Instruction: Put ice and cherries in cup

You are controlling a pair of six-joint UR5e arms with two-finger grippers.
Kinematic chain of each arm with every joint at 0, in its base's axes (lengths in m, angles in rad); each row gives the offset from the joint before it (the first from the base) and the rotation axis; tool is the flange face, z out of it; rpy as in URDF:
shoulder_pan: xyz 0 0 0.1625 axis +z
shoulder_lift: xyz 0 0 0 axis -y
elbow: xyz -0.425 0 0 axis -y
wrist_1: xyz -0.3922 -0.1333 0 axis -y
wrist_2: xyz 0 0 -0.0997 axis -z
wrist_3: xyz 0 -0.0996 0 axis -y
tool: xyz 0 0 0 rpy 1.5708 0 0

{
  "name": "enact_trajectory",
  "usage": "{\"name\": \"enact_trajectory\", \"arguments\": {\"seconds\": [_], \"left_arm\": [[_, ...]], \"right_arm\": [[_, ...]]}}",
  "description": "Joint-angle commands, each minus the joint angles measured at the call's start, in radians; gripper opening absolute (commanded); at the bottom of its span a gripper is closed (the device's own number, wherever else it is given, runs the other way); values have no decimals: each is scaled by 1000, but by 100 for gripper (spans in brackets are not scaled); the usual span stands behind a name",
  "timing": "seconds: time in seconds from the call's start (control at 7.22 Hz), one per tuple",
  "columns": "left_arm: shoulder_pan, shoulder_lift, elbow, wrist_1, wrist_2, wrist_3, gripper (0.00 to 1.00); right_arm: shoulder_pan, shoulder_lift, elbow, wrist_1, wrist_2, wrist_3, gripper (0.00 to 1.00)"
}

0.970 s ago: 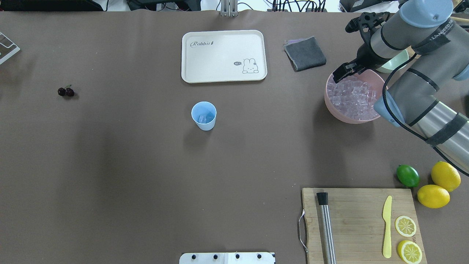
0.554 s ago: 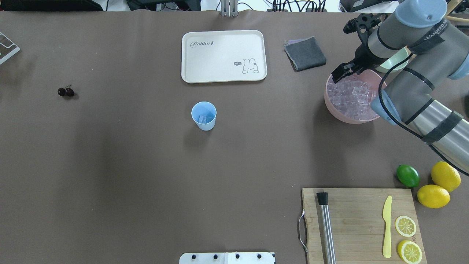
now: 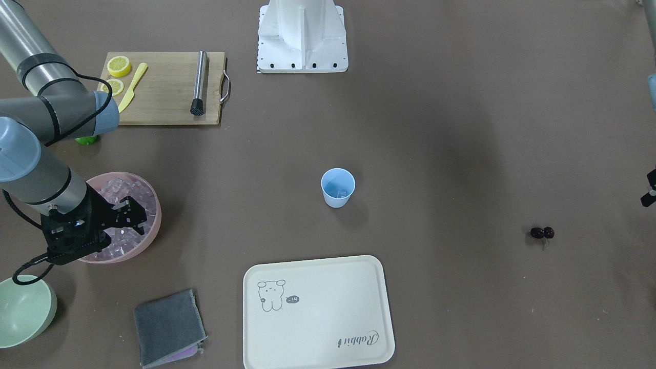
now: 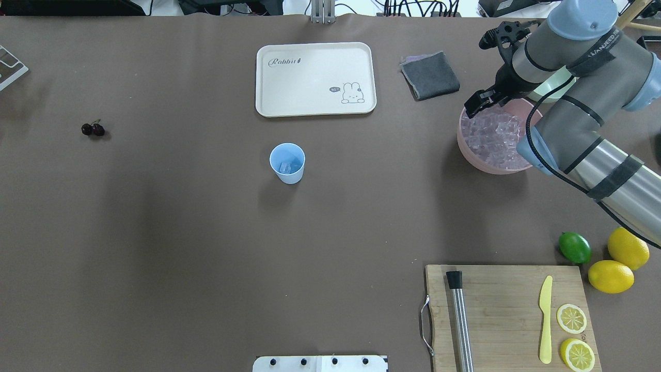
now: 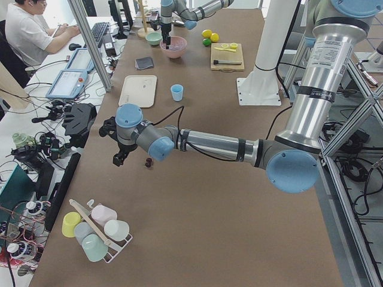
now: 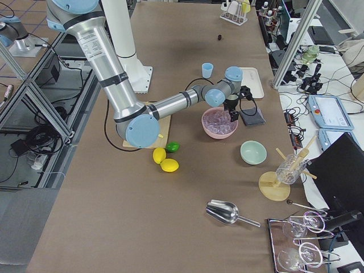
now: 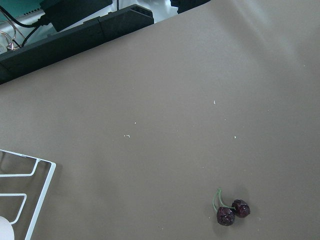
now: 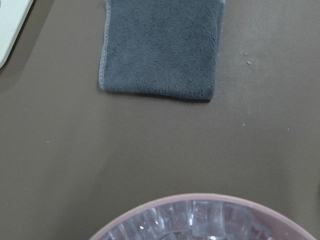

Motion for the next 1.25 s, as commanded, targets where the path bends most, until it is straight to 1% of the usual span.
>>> {"name": "enact_trajectory", "arguments": {"seconds": [0.0, 0.28, 0.42, 0.55, 0.69, 0.83, 0.97, 1.11], "left_arm": [[3, 0, -1, 0, 1, 0, 97], [1, 0, 2, -1, 1, 0, 97], [3, 0, 6, -1, 2, 0, 97], [3, 0, 8, -1, 5, 0, 97], [3, 1, 8, -1, 5, 0, 97], [3, 0, 8, -3, 5, 0, 97], [3, 1, 9, -10, 5, 0, 97], [3, 4, 9, -17, 5, 0, 97]], "right_arm": [[-6, -18, -19, 74, -5, 0, 89], [-8, -16, -33, 92, -4, 3, 89], [-8, -12, -35, 92, -4, 3, 85], [-8, -12, -33, 92, -4, 5, 77], [-8, -9, -32, 93, -2, 8, 59], [-8, -9, -32, 93, -2, 7, 47], [-8, -9, -32, 93, -2, 8, 38], [-6, -9, -32, 92, -2, 8, 34]]}}
